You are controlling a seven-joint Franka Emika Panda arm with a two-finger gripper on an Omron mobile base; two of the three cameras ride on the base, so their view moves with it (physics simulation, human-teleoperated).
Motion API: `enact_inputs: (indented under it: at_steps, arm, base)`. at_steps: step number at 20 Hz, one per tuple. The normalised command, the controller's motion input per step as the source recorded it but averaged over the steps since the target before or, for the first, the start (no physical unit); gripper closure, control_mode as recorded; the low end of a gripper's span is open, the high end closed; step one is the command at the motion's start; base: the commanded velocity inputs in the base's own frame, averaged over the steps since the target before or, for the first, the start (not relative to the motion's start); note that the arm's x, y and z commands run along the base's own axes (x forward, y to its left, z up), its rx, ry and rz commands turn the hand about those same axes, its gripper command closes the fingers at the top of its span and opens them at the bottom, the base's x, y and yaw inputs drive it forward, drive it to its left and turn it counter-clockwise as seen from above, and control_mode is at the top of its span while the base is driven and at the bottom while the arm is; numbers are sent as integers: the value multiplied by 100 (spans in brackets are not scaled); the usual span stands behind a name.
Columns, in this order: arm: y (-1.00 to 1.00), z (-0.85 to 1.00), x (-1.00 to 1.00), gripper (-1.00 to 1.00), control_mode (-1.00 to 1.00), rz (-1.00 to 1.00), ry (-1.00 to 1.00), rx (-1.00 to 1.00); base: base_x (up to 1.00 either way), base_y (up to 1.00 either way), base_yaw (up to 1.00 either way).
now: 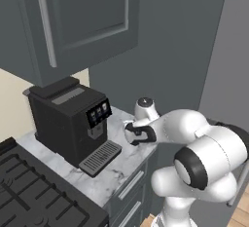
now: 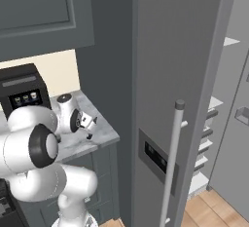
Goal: Retrieve the butter from the fridge and place it on a plate on the dining table. Then retrieve the butter knife by the fridge and place it near the plate.
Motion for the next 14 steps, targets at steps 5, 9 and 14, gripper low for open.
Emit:
enact_inputs:
  at_steps: [5, 9, 14]
  arm:
    - [-34, -4, 7, -100, -100, 0, 0, 0]
    - [-30, 0, 0, -100, -100, 0, 0, 0]
    - [0, -4, 2, -100, -100, 0, 0, 0]
  base:
    - [0, 0, 0]
    - [0, 0, 0]
    - [0, 0, 0]
